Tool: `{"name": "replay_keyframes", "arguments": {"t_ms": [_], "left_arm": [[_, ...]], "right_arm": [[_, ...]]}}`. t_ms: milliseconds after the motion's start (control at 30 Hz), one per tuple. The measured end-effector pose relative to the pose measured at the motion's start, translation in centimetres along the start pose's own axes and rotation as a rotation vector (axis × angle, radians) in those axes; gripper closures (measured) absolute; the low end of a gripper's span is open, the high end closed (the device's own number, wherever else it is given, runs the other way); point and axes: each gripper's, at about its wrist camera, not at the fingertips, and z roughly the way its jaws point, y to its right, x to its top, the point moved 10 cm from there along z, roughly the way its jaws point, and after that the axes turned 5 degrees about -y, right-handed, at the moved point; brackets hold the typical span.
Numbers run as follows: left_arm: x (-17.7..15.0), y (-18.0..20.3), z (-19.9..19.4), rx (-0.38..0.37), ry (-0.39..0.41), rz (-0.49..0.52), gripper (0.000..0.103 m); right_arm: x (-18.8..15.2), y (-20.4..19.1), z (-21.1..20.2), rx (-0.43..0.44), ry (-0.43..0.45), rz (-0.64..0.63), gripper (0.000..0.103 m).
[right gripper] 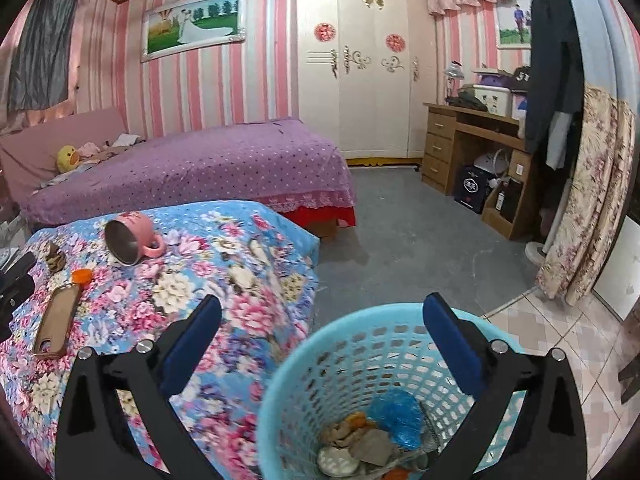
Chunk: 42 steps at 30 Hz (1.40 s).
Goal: Collect trash
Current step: 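Move both tools back over the bed toward the orange lid and brown paper, then grasp the orange lid with the right tool while the left tool grasps the brown paper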
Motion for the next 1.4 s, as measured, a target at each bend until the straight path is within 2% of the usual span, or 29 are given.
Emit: {"name": "replay_keyframes", "arguments": {"t_ms": [167, 300, 433, 700, 900, 1000, 1100, 1267, 1400], "left_arm": [[-0.5, -3.7, 1.0, 0.022, -0.027, -0.032, 0.006], [-0.8, -6.4, 1.4, 0.069, -0.028, -0.022, 0.006], [-1.5, -9.0, 2.1, 0.077, -0.055, -0.051, 0.006], [-2.3, -14.5, 2.8, 0.152, -0.073, -0.084, 0.006], [-2.5, -18.0, 3.2, 0.181, -0.098, -0.119, 0.006], [-3.0, -19.6, 3.9, 0.165, -0.13, -0.141, 0.006], [-3.6, -21.2, 4.3, 0.196, -0.153, -0.145, 0.006], [-3.8, -25.1, 4.1, 0.205, -0.16, -0.24, 0.006], [-3.9, -27.3, 4.5, 0.256, -0.17, -0.262, 0.006]], "right_arm": [[-0.1, -2.5, 0.5, 0.018, -0.01, -0.027, 0.005], [-0.3, -4.7, 0.8, 0.041, -0.015, -0.052, 0.005], [-0.7, -6.9, 1.0, 0.062, -0.023, -0.083, 0.005], [-1.3, -10.5, 1.8, 0.094, -0.046, -0.118, 0.005], [-1.6, -13.4, 2.3, 0.14, -0.06, -0.112, 0.005], [-1.9, -15.3, 2.7, 0.156, -0.069, -0.134, 0.005], [-2.3, -17.5, 3.1, 0.18, -0.082, -0.163, 0.005], [-2.7, -21.3, 3.8, 0.234, -0.102, -0.194, 0.005], [-3.0, -24.3, 5.0, 0.271, -0.132, -0.226, 0.005]]}}
